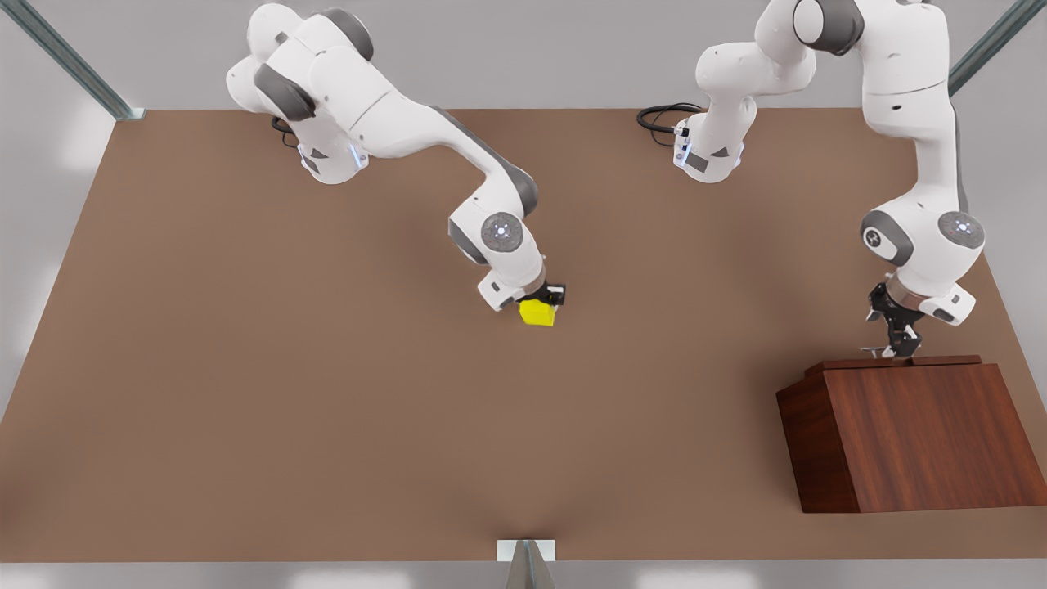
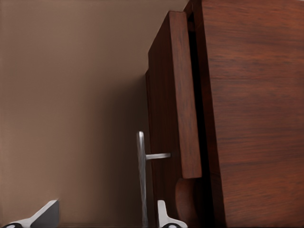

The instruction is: Open the drawer with left arm, place the square in the middle with right arm, and place the square in the drawer with left arm

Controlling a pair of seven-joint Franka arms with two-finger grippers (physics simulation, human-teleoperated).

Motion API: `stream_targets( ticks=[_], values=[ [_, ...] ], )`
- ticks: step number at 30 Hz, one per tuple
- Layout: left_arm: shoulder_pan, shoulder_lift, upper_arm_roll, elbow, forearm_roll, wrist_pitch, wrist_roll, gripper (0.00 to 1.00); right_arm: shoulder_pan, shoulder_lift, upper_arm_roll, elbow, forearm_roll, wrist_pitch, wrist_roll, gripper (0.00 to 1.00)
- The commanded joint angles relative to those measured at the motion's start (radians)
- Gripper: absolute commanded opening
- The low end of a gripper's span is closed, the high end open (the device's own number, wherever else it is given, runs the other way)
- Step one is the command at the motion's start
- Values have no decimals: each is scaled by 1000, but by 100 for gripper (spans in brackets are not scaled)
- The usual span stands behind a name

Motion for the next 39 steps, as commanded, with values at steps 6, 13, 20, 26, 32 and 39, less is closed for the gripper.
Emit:
stream_targets(
  ticks=[6, 13, 20, 26, 32, 39],
  values=[
    [2, 1, 1, -7, 3, -8, 5, 100, 257, 293, -92, 375, -125, -61, -68, 62],
    [2, -31, 3, -52, 5, -22, 5, 100, 291, 415, -144, 521, -125, 91, -142, 64],
    [2, -103, 6, -93, 6, -77, 3, 100, 281, 423, -192, 510, -125, 205, -208, 100],
    [11, -91, 17, -93, 12, -65, 12, 100, 291, 357, -215, 457, -117, 182, -207, 100],
    [25, -91, 26, -95, 17, -76, 21, 100, 29, -319, -225, -46, -122, -197, -220, 100],
    [34, -141, 44, -98, 48, -152, 21, 100, -657, -652, -112, -142, -110, -654, -895, 100]
  ],
)
